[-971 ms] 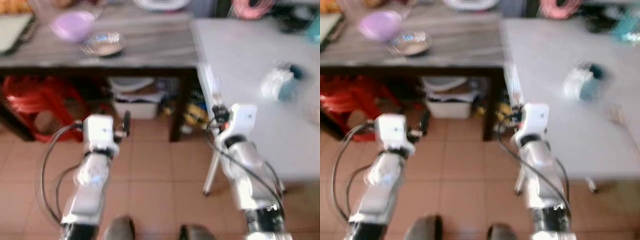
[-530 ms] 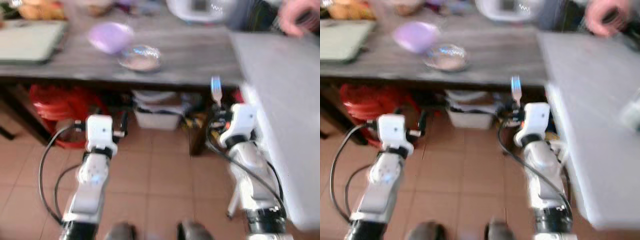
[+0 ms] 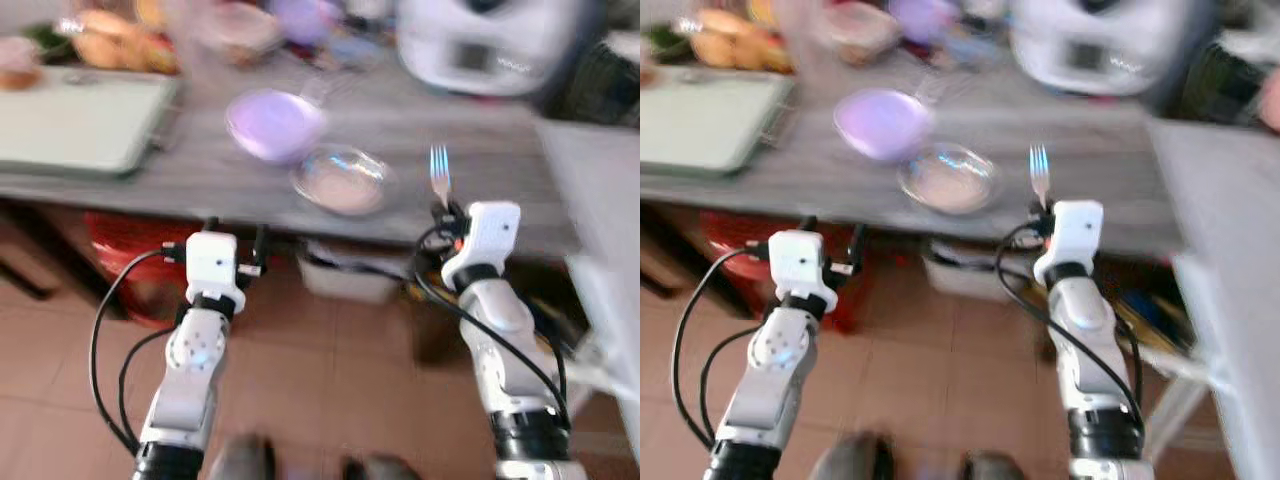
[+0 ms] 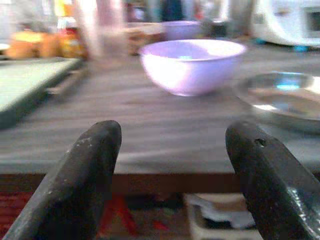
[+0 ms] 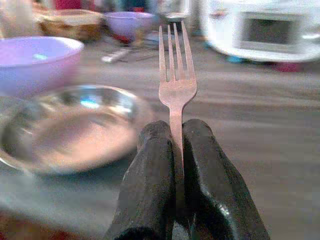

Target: Setting the table

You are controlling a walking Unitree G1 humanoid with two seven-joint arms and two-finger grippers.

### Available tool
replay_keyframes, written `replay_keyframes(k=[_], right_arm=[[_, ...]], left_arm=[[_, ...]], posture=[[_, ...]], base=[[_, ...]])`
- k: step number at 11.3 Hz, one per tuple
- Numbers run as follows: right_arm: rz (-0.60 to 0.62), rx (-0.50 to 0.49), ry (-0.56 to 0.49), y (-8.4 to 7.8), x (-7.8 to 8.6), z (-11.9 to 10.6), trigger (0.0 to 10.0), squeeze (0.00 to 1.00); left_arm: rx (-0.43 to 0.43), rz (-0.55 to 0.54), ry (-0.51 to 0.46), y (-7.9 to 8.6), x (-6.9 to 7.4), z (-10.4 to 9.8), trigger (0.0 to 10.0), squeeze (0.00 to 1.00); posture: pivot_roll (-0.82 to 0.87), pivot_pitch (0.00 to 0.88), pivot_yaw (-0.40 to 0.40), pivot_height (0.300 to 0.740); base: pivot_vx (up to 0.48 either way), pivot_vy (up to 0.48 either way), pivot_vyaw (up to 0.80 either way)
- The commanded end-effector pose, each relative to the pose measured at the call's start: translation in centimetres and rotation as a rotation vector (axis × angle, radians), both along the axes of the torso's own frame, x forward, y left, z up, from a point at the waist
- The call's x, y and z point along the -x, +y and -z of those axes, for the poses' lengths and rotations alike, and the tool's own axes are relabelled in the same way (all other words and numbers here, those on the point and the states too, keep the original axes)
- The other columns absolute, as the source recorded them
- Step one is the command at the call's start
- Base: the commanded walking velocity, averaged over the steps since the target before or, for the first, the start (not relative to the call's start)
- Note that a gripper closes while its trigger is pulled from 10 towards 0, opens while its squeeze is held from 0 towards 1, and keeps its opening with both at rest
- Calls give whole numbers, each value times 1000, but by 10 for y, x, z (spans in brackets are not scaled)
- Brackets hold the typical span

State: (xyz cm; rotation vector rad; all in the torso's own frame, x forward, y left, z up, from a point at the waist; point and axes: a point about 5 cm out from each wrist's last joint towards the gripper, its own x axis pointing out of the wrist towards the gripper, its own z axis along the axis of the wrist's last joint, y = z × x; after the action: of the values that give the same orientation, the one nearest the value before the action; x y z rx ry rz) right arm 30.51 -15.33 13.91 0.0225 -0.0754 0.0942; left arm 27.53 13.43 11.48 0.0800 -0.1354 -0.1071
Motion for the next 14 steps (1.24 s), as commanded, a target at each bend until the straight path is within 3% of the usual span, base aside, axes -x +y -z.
replay_keyframes(k=[1,3,5,7,10,14], right_arm=[[13,13,-3,-4,1,0,10000,0],[32,19,-18,-5,0,-3,10000,0],[171,58,-64,-23,-1,-8,10000,0],[224,53,-64,-32,-2,-10,10000,0],[271,-124,27,-43,-18,-5,10000,0],[177,-263,158,-15,-33,6,10000,0]], left_arm=[[2,2,0,1,1,0,10000,0],[15,-19,-12,5,2,-2,10000,0],[21,-38,-8,13,15,0,10000,0],[15,-32,8,14,19,3,10000,0],[0,-9,37,16,26,4,10000,0],[-5,2,57,17,32,3,10000,0]], posture=[[-55,129,-2,740],[-52,137,-5,740],[-40,146,-2,740],[-36,157,4,740],[-28,198,23,740],[-16,236,21,740]], base=[[465,0,0],[240,0,0],[0,0,0],[0,0,0],[0,0,0],[0,0,0]])
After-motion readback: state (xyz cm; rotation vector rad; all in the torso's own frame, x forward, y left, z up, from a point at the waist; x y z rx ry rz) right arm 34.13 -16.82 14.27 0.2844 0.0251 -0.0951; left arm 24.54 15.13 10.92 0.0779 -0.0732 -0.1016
